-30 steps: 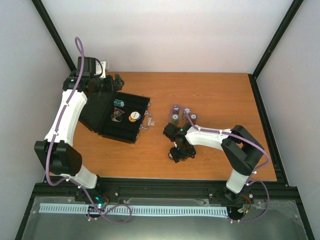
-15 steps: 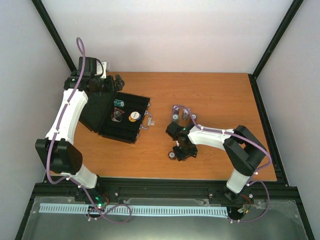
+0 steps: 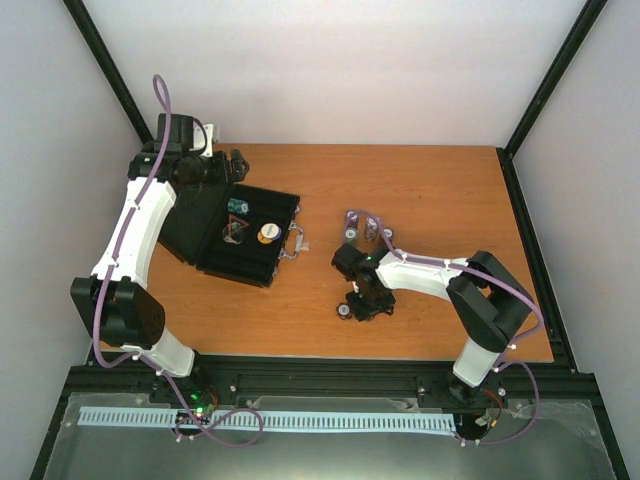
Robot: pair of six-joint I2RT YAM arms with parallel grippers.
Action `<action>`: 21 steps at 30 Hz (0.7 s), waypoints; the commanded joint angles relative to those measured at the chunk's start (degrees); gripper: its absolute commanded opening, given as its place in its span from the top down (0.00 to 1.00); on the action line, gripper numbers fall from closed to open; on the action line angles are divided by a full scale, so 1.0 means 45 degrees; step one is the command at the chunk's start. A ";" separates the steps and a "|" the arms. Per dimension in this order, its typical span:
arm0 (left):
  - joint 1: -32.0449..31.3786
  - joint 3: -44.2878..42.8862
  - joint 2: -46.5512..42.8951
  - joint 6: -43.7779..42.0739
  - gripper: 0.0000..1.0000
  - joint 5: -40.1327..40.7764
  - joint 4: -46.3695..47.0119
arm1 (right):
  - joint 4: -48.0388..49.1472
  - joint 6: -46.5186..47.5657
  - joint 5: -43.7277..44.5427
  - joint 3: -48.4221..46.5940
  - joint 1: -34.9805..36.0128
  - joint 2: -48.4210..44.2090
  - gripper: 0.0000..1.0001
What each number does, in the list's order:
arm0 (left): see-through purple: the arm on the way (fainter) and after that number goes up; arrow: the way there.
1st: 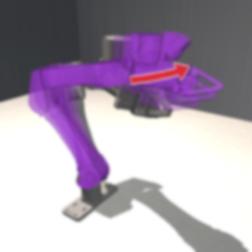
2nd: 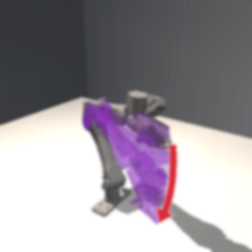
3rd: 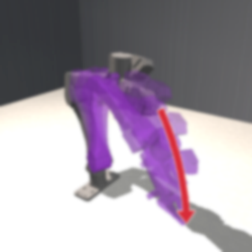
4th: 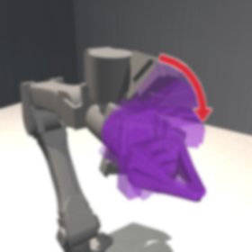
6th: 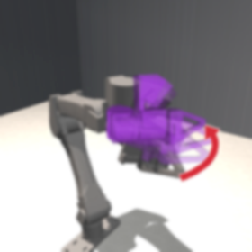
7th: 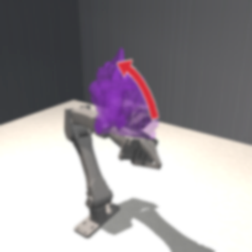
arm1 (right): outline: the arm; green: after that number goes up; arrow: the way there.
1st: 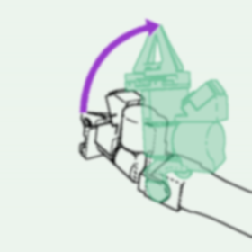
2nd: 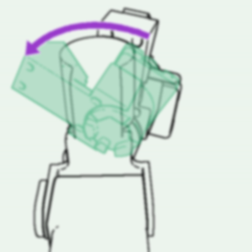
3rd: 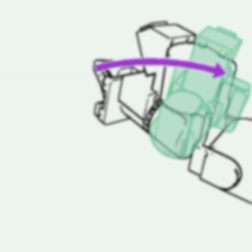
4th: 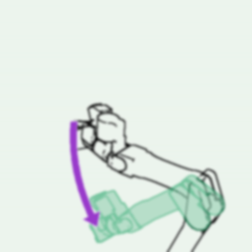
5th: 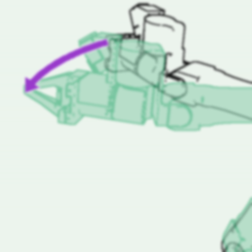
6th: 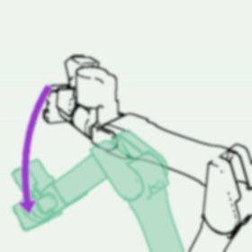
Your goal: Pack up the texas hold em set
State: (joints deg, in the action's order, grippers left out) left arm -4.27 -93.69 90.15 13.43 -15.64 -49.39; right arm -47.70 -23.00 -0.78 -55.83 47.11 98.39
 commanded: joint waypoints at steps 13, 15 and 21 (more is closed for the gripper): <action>0.0008 0.0167 -0.0034 -0.0423 0.04 -0.0074 -0.0251 | -0.0511 0.0464 0.0587 -0.0624 -0.0355 0.0899 0.97; 0.0010 0.0362 -0.0100 -0.0434 0.04 -0.0079 -0.0252 | -0.0645 0.0502 0.0589 -0.0812 -0.0451 0.0813 0.97; 0.0010 0.0780 -0.0319 -0.0407 0.05 -0.0266 -0.0217 | -0.1078 0.0589 0.0585 -0.1378 -0.0666 0.0552 0.97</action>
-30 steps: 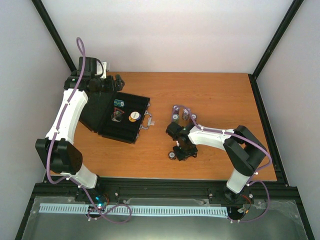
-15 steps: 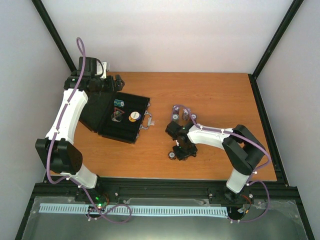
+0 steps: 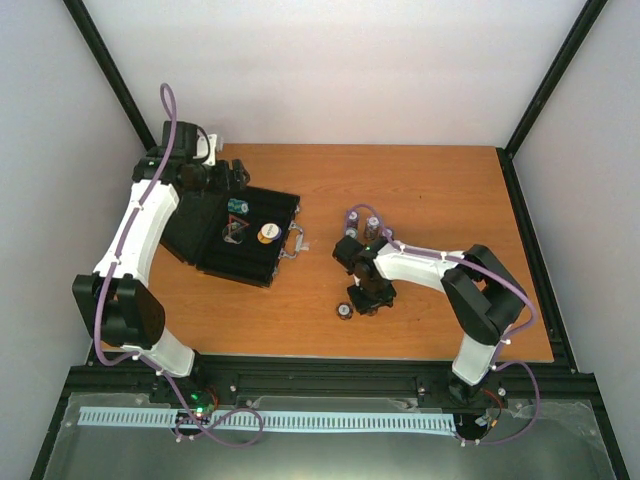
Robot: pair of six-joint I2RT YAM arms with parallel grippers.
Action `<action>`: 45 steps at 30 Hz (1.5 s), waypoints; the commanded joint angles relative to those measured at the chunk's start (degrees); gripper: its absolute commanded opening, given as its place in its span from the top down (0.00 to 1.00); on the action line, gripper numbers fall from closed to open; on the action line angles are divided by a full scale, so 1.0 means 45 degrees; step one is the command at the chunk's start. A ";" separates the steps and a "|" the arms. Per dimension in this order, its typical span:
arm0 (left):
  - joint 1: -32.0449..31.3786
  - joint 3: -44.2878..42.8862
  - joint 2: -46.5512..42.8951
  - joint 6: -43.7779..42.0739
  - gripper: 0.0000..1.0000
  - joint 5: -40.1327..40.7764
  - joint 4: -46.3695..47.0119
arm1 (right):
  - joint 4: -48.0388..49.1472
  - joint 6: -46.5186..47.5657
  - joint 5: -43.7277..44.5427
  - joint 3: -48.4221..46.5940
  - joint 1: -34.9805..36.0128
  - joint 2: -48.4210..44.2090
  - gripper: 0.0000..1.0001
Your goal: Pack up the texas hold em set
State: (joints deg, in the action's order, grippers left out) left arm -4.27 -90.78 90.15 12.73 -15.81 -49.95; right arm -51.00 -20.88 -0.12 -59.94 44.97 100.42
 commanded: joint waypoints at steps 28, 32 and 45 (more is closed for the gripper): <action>-0.3002 0.7903 -0.3389 0.1286 0.14 -0.3399 0.6967 | -0.1505 -0.0955 -0.1046 -0.7167 -0.2189 0.1425 0.97; -0.3590 0.9266 -0.3674 0.2057 0.11 -0.2851 0.9234 | -0.1419 -0.1517 -0.1343 -0.8247 -0.2397 0.1754 0.97; -0.5842 1.1611 -0.3372 0.3031 0.00 0.0084 1.6355 | -0.1129 -0.2571 -0.2919 -1.0191 -0.2474 0.2498 0.97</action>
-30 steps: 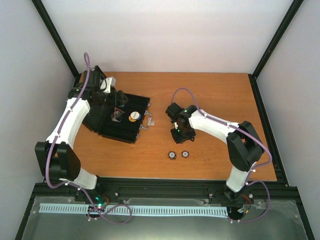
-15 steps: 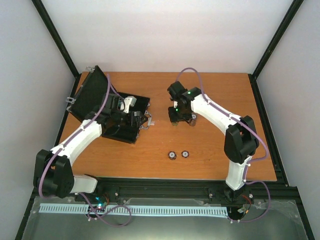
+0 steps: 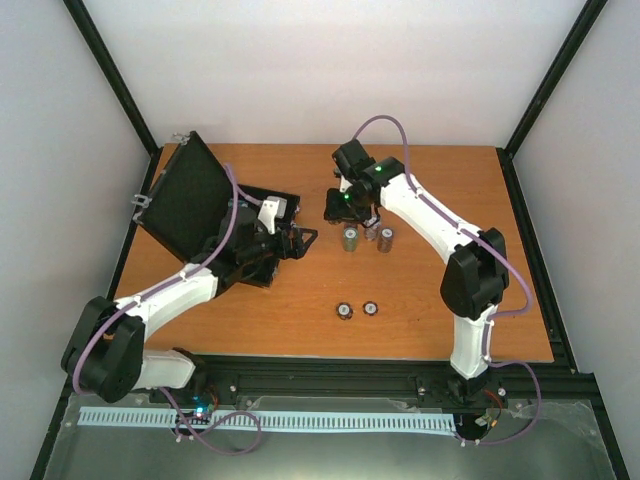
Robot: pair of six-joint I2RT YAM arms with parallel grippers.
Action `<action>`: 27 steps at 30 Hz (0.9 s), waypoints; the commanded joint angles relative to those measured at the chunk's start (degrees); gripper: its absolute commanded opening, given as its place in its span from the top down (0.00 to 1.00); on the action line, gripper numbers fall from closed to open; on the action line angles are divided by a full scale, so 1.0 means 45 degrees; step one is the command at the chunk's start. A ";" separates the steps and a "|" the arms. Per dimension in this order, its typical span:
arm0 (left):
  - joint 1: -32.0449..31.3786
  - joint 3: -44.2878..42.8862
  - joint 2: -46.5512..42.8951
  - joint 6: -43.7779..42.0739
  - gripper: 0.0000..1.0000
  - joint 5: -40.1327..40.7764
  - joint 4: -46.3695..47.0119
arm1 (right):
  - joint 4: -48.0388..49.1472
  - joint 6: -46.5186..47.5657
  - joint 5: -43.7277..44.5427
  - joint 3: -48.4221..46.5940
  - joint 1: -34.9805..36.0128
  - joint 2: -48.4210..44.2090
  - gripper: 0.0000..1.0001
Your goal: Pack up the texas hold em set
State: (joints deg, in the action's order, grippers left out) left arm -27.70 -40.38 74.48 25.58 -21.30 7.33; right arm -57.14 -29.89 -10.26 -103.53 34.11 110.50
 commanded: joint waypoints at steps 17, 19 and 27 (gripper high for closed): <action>-0.2183 0.0033 0.2479 0.0590 0.00 0.4157 0.7234 | 0.0318 -0.1091 -0.1799 -0.1657 -0.0060 0.0490 0.97; -0.2183 -0.0018 0.2692 0.0718 0.00 0.4477 0.7639 | 0.0270 -0.1065 -0.1847 -0.1714 -0.0060 0.0503 0.97; -0.2180 -0.0182 0.3624 0.1463 0.00 0.5400 0.9545 | 0.0099 -0.0953 -0.1957 -0.1904 -0.0174 0.0436 0.97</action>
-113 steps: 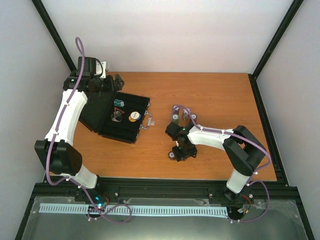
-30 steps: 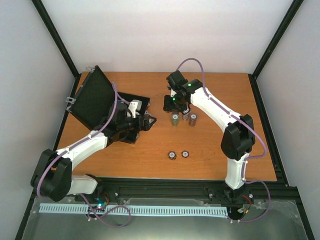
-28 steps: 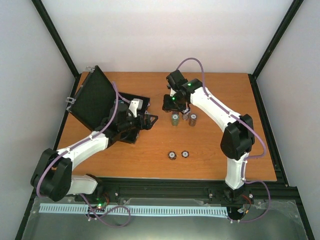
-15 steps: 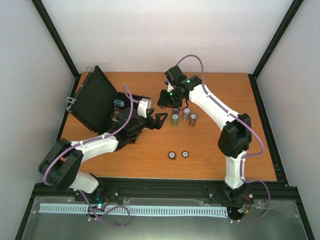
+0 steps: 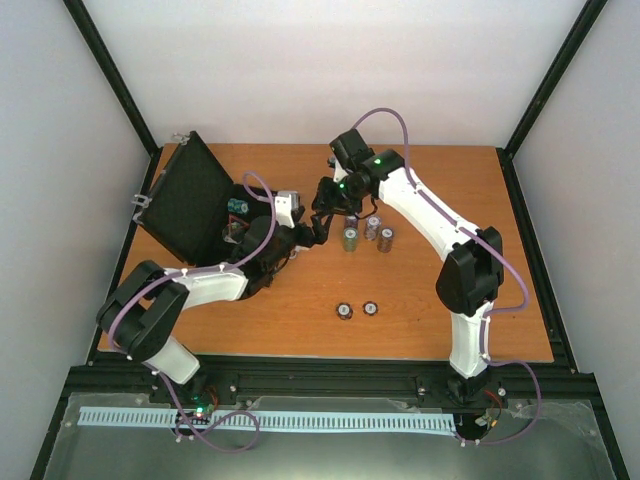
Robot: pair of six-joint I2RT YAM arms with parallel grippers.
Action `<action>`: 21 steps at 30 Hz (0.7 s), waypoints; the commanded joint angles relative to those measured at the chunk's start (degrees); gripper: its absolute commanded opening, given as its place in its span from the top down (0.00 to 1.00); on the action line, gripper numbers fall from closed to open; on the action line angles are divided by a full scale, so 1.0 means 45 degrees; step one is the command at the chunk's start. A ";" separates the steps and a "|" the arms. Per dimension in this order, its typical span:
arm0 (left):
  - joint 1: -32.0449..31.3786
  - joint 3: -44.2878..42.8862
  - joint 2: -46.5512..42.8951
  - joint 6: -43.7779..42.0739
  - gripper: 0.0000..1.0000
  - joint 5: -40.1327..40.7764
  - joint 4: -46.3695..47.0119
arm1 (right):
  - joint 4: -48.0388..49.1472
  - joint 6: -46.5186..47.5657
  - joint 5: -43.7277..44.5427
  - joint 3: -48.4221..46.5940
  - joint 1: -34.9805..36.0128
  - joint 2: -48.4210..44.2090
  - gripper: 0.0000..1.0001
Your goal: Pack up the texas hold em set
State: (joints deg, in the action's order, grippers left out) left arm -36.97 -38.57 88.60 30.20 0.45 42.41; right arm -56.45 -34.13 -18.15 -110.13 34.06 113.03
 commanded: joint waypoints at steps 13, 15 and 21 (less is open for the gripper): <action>-0.0105 -0.1965 0.1816 0.0961 0.01 0.1455 0.2906 | -0.0470 -0.0012 -0.0686 -0.0865 -0.0535 -0.0304 0.97; -0.0105 -0.2183 0.1861 0.0975 0.02 0.1636 0.3032 | -0.0574 -0.0042 -0.0829 -0.1020 -0.0577 -0.0307 0.97; -0.0036 -0.2799 0.1972 0.0990 0.14 0.1468 0.3419 | -0.0746 -0.0150 -0.1255 -0.1227 -0.0654 -0.0410 0.97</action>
State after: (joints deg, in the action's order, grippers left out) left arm -37.45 -46.48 97.19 33.87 4.62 50.98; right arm -55.88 -34.57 -20.38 -114.45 30.98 112.99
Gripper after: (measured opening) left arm 0.871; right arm 0.421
